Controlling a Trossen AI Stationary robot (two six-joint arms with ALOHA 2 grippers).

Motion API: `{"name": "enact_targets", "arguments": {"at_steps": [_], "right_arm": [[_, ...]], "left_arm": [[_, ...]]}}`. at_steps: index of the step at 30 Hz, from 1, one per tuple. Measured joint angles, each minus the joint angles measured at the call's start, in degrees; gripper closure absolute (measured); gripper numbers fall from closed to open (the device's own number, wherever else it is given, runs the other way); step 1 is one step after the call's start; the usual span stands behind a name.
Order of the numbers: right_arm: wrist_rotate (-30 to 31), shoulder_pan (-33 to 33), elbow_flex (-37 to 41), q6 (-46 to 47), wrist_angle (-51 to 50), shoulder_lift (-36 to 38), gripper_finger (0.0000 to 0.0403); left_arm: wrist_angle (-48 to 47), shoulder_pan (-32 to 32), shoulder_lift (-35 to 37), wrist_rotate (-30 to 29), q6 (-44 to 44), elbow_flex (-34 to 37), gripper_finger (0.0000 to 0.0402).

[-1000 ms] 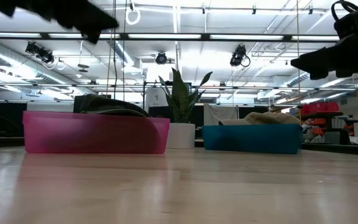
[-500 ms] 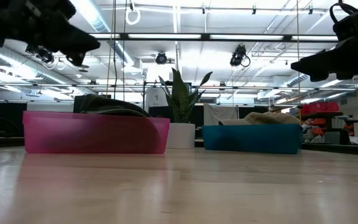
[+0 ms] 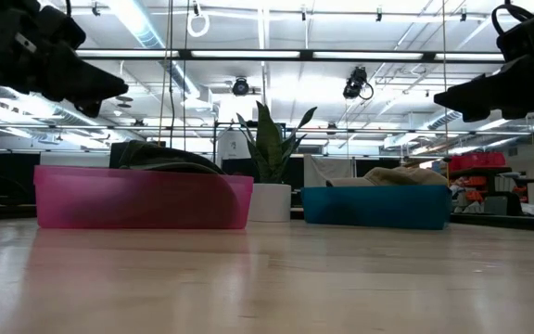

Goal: Pick & Place hat
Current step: Return to Home Position

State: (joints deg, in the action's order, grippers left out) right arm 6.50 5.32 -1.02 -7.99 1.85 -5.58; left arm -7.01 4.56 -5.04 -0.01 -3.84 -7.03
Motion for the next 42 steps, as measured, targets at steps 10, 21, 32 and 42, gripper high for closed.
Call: {"name": "enact_targets", "arguments": {"at_steps": [10,21,32,42], "right_arm": [[0.0,0.0,0.0,0.0,-0.1,-0.2,0.0243],[-0.1,0.0,0.0,-0.2,-0.1,-0.3,0.0243],[-0.1,0.0,0.0,-0.4,-0.1,-0.3,0.0243],[0.0,0.0,0.0,-2.8,-0.1,-1.0,0.0243]], "left_arm": [[-4.1,0.0,4.9,-1.1,-0.1,0.0,0.0335],[-3.3,0.0,4.9,-1.0,0.0,0.0,0.0335],[8.8,0.0,4.8,0.0,1.5,6.5,0.0335],[7.9,0.0,4.4,0.2,3.2,6.4,0.0335]]}}
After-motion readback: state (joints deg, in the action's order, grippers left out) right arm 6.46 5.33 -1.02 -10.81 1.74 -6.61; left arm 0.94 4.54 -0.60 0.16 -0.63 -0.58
